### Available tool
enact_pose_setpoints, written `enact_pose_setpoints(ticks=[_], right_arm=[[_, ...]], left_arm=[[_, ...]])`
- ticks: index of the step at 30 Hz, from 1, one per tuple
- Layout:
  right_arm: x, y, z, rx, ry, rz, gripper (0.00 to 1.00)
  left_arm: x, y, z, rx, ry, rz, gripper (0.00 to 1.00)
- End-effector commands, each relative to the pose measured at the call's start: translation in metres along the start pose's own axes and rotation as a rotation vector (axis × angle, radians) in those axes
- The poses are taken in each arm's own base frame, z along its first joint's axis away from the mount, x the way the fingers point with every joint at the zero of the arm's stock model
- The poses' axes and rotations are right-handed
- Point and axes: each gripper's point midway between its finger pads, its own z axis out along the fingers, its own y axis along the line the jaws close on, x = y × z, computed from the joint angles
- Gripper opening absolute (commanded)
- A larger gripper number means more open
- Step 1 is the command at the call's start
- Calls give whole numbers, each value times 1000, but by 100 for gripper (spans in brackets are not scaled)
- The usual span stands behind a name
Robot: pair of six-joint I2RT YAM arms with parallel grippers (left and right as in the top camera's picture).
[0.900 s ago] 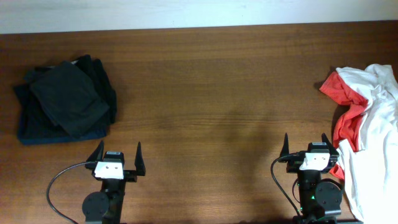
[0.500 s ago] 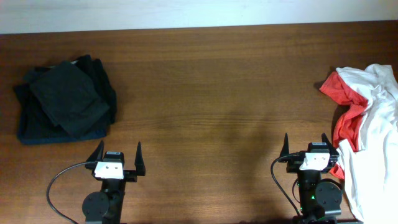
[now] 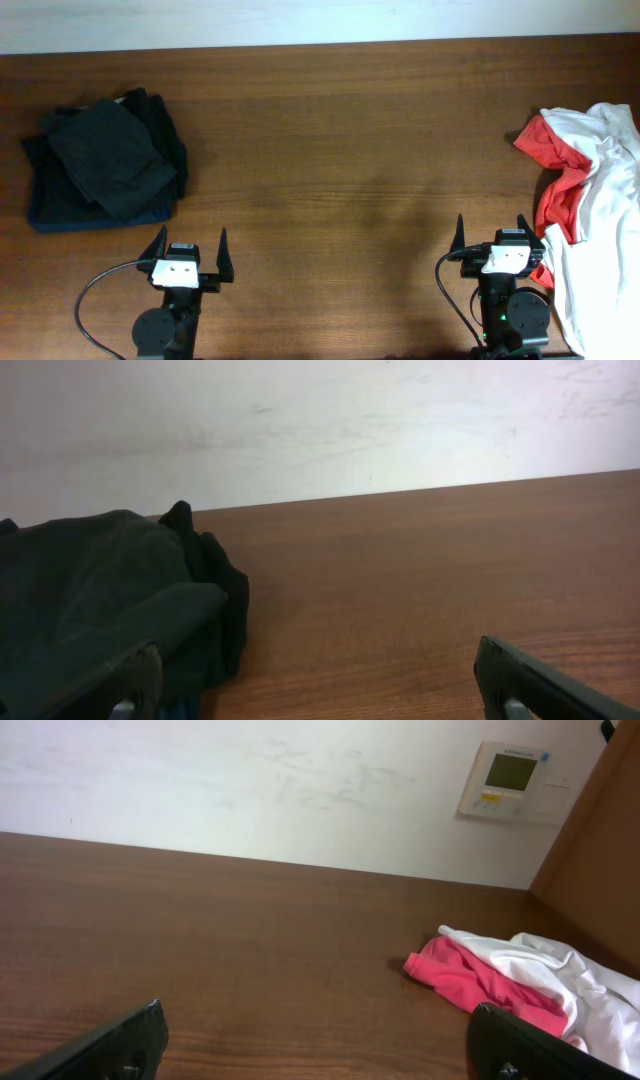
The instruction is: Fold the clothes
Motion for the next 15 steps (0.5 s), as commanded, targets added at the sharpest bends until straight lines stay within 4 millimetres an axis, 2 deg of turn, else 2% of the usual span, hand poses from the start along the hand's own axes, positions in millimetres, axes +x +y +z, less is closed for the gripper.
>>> enact_pose_setpoints(ticks=[1,9,15], right_arm=[[2,-2,0,12,3,-6,98],[1,-2,0,12,-1,-1,99],[-3,-1,-1,1,-10,102,99]], left_arm=[[2,-3,0,15,-1,20,99],[1,-3,0,15,-5,20,99],[-13,-2,-1,12,-51,21,99]])
